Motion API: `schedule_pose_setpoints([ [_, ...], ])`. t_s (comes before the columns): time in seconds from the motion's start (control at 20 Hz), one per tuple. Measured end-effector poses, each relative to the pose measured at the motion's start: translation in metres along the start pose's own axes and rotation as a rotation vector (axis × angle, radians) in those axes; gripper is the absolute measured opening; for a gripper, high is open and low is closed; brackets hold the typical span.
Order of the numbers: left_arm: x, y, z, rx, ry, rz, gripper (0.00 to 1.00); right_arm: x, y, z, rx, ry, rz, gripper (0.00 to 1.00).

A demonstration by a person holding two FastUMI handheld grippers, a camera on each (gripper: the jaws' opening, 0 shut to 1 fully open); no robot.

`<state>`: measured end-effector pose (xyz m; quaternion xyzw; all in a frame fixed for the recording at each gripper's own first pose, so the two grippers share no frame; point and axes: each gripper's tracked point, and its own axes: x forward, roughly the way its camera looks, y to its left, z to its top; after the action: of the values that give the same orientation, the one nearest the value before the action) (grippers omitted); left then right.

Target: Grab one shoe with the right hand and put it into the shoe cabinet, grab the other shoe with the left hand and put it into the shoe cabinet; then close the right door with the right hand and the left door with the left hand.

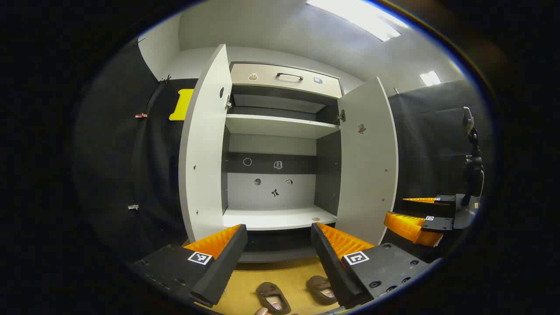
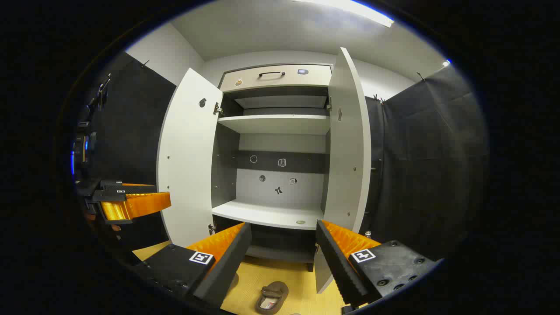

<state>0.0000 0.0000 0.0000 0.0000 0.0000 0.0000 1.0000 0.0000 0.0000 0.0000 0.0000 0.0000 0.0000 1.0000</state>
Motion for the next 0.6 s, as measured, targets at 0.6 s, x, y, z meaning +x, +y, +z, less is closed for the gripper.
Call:
schedule_pose_setpoints([
  [0.6, 0.0040, 0.0028, 0.0016, 0.001, 0.005, 0.005, 0.93, 0.0028, 0.0033, -0.0046, -0.017, 0.013, 0.007, 0.98],
])
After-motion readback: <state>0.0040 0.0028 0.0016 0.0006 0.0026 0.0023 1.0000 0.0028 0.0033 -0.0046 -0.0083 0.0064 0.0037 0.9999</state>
